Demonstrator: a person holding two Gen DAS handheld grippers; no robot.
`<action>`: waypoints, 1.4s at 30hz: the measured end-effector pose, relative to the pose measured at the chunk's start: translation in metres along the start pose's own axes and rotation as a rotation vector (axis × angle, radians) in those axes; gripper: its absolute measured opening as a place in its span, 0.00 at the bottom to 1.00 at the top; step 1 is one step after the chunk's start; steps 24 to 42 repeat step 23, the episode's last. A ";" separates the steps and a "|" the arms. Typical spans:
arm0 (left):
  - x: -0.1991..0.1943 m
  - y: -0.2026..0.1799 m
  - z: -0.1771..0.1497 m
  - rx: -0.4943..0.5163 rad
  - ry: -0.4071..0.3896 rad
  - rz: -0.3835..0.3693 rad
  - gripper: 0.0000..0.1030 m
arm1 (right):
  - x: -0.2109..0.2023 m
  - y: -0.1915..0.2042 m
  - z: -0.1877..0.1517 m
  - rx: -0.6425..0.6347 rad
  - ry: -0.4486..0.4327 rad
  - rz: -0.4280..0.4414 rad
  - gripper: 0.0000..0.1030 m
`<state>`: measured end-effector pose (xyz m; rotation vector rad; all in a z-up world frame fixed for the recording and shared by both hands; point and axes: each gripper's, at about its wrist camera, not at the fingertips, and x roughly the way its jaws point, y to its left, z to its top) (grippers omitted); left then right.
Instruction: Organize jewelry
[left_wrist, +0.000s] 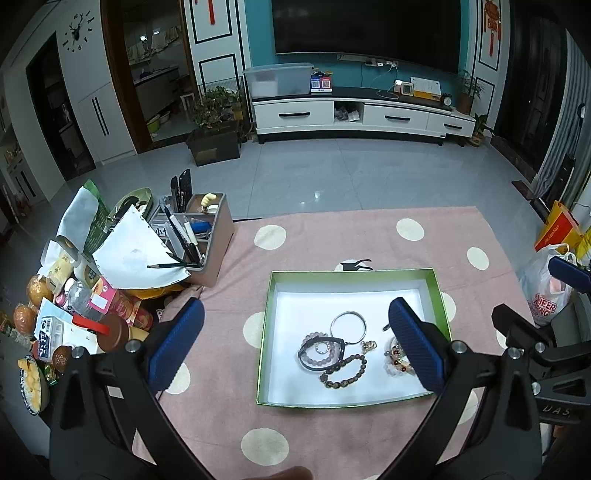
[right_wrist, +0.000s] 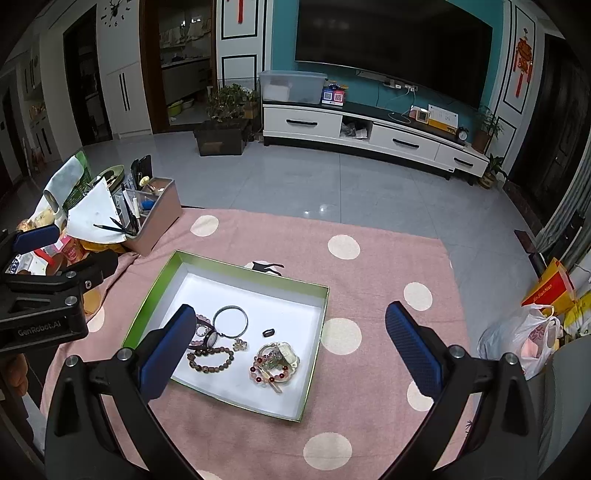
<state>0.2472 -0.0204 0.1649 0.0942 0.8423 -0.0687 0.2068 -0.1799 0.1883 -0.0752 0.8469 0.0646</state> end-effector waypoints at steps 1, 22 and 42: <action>0.001 0.001 0.000 -0.001 0.001 0.001 0.98 | 0.001 0.000 0.000 0.001 0.001 0.002 0.99; 0.009 0.008 -0.005 -0.012 0.019 0.024 0.98 | 0.002 0.001 -0.001 0.009 0.001 0.005 0.99; 0.010 0.008 -0.006 -0.012 0.022 0.024 0.98 | 0.002 0.001 -0.002 0.009 0.001 0.006 0.99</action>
